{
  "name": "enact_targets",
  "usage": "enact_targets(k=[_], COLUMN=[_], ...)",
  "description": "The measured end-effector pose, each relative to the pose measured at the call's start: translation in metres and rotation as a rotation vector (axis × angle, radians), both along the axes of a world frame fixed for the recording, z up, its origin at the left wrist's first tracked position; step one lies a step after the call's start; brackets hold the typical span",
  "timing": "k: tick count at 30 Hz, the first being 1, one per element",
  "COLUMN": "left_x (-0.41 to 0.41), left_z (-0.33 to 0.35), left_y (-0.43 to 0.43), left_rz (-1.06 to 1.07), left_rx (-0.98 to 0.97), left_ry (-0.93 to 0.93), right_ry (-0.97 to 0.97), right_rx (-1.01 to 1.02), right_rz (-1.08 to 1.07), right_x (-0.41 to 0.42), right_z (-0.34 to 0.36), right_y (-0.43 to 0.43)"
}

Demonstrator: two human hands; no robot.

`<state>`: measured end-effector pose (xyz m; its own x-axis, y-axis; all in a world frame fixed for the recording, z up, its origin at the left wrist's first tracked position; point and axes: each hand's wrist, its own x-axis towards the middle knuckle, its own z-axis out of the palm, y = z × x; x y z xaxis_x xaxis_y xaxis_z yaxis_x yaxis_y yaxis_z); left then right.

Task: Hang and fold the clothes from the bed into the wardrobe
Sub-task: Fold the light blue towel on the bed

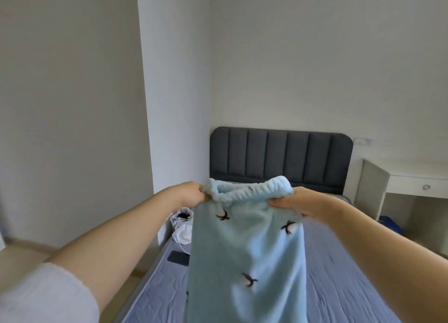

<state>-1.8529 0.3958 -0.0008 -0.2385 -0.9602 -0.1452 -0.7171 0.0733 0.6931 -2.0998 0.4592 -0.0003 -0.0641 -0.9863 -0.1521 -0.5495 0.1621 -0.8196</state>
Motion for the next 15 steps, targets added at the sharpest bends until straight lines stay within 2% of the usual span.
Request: enact_targets(k=[1, 2, 4, 5, 7, 10, 13, 15], left_x=[-0.006, -0.012, -0.026, -0.03, -0.033, -0.031, -0.022, -0.011], left_z=[-0.001, -0.001, 0.012, 0.024, 0.056, 0.108, 0.149, 0.168], left_y=[-0.008, -0.015, -0.025, -0.032, -0.047, -0.059, -0.055, -0.045], left_rz=[0.053, 0.117, 0.209, 0.188, 0.133, 0.095, -0.024, -0.098], left_rx=[-0.003, 0.038, 0.116, 0.099, -0.037, -0.309, -0.512, -0.606], left_ry=[-0.018, 0.07, 0.397, 0.527, 0.69, 0.789, 0.918, 0.931], right_ry=[0.123, 0.186, 0.229, 0.207, 0.051, -0.236, -0.332, -0.385], right_rx=[-0.08, -0.145, -0.247, -0.302, -0.394, -0.486, -0.79, -0.96], right_rz=[-0.099, -0.165, -0.257, -0.308, -0.37, -0.414, -0.31, -0.218], right_x=[0.003, 0.006, 0.01, 0.012, 0.016, 0.021, 0.023, 0.026], right_z=[-0.007, -0.011, -0.004, 0.008, 0.044, 0.106, 0.142, 0.15], right_y=[-0.012, -0.024, -0.045, -0.054, -0.068, -0.076, -0.068, -0.052])
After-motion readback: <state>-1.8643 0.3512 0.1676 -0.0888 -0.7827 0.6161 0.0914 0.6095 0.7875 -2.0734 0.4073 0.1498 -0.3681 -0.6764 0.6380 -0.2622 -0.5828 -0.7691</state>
